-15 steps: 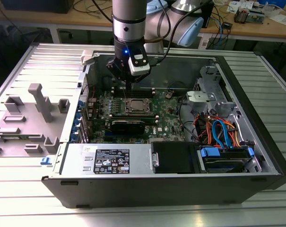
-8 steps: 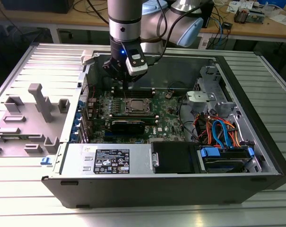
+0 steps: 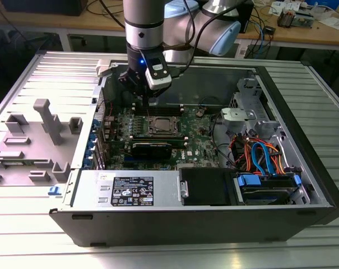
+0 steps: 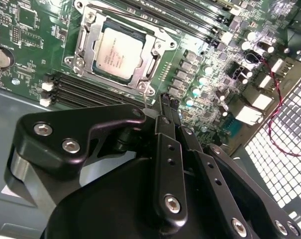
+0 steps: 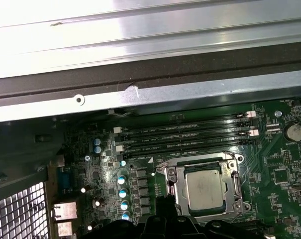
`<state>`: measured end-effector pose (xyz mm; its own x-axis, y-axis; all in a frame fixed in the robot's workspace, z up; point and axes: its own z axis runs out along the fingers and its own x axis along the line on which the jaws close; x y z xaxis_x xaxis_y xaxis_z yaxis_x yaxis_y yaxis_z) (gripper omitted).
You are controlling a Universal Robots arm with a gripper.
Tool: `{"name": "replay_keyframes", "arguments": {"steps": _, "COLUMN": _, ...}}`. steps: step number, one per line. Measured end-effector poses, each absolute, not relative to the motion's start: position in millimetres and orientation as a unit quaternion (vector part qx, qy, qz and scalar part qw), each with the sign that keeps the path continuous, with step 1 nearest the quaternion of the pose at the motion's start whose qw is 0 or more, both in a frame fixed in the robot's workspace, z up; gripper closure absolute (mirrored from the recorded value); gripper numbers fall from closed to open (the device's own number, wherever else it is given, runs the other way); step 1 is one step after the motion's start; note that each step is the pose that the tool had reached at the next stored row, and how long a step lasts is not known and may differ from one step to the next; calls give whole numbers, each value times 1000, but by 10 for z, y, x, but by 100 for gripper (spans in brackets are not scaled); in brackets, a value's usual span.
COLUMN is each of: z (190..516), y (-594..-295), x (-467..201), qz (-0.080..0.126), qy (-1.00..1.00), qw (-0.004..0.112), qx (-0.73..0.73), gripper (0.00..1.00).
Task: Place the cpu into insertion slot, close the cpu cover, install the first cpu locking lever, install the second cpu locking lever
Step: 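Install the first cpu locking lever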
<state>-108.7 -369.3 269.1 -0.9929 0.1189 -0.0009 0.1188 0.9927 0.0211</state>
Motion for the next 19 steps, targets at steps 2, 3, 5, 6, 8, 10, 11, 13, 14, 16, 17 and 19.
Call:
{"name": "replay_keyframes", "arguments": {"steps": 2, "z": 2691, "y": -3694, "x": -1088, "qz": 11, "qy": 998, "qw": 1, "qx": 59, "gripper": 89}}
{"name": "replay_keyframes", "arguments": {"steps": 3, "z": 2692, "y": -3693, "x": -1089, "qz": 10, "qy": 998, "qw": 1, "qx": 59, "gripper": 89}}
{"name": "replay_keyframes", "arguments": {"steps": 5, "z": 2692, "y": -3694, "x": -1089, "qz": 10, "qy": 998, "qw": 1, "qx": 58, "gripper": 89}}
{"name": "replay_keyframes", "arguments": {"steps": 6, "z": 2691, "y": -3693, "x": -1089, "qz": 11, "qy": 998, "qw": 1, "qx": 58, "gripper": 89}}
{"name": "replay_keyframes", "arguments": {"steps": 8, "z": 2692, "y": -3694, "x": -1089, "qz": 10, "qy": 998, "qw": 1, "qx": 58, "gripper": 89}}
{"name": "replay_keyframes", "arguments": {"steps": 10, "z": 2691, "y": -3694, "x": -1089, "qz": 11, "qy": 998, "qw": 1, "qx": 58, "gripper": 89}}
{"name": "replay_keyframes", "arguments": {"steps": 11, "z": 2692, "y": -3694, "x": -1089, "qz": 11, "qy": 998, "qw": 1, "qx": 58, "gripper": 89}}
{"name": "replay_keyframes", "arguments": {"steps": 13, "z": 2692, "y": -3693, "x": -1089, "qz": 10, "qy": 998, "qw": 1, "qx": 58, "gripper": 89}}
{"name": "replay_keyframes", "arguments": {"steps": 14, "z": 2691, "y": -3694, "x": -1089, "qz": 11, "qy": 998, "qw": 1, "qx": 58, "gripper": 89}}
{"name": "replay_keyframes", "arguments": {"steps": 16, "z": 2692, "y": -3694, "x": -1089, "qz": 11, "qy": 998, "qw": 1, "qx": 58, "gripper": 89}}
{"name": "replay_keyframes", "arguments": {"steps": 17, "z": 2691, "y": -3694, "x": -1089, "qz": 11, "qy": 998, "qw": 1, "qx": 56, "gripper": 89}}
{"name": "replay_keyframes", "arguments": {"steps": 19, "z": 2692, "y": -3694, "x": -1089, "qz": 10, "qy": 999, "qw": 1, "qx": 41, "gripper": 89}}
